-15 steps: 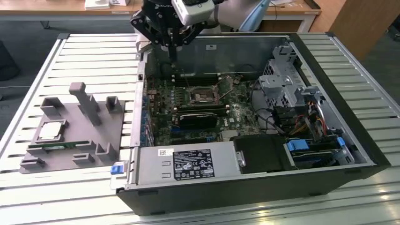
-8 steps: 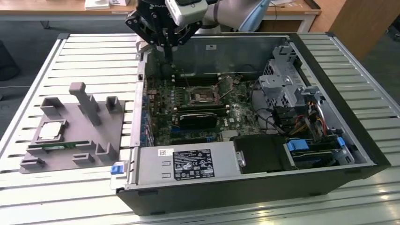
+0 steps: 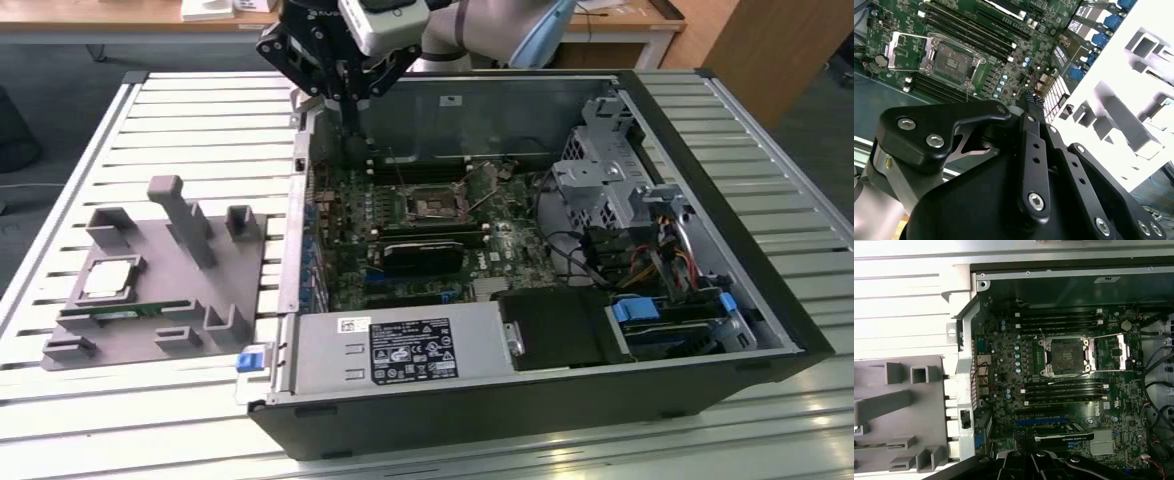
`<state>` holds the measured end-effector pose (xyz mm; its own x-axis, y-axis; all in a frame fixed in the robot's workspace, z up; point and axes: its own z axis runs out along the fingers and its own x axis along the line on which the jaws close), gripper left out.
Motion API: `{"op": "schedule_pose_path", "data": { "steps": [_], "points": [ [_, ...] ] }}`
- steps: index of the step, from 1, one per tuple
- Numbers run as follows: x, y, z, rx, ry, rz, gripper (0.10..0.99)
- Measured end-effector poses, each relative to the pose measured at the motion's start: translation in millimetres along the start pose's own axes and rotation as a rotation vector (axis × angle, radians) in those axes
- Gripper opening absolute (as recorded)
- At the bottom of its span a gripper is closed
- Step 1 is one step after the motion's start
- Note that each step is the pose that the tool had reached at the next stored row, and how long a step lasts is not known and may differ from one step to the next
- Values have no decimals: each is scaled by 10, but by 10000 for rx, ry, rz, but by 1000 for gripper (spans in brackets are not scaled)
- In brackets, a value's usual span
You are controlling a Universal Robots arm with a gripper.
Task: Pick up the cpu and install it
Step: 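Reach for the cpu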
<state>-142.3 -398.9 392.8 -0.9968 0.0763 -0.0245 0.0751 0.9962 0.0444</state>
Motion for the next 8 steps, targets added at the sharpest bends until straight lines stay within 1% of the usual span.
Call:
{"op": "schedule_pose_path", "data": {
  "steps": [4, 8],
  "points": [
    [45, -4, 0, 1, 1, -1, 106],
    [117, -9, 0, 1, 0, 0, 106]
  ]
}}
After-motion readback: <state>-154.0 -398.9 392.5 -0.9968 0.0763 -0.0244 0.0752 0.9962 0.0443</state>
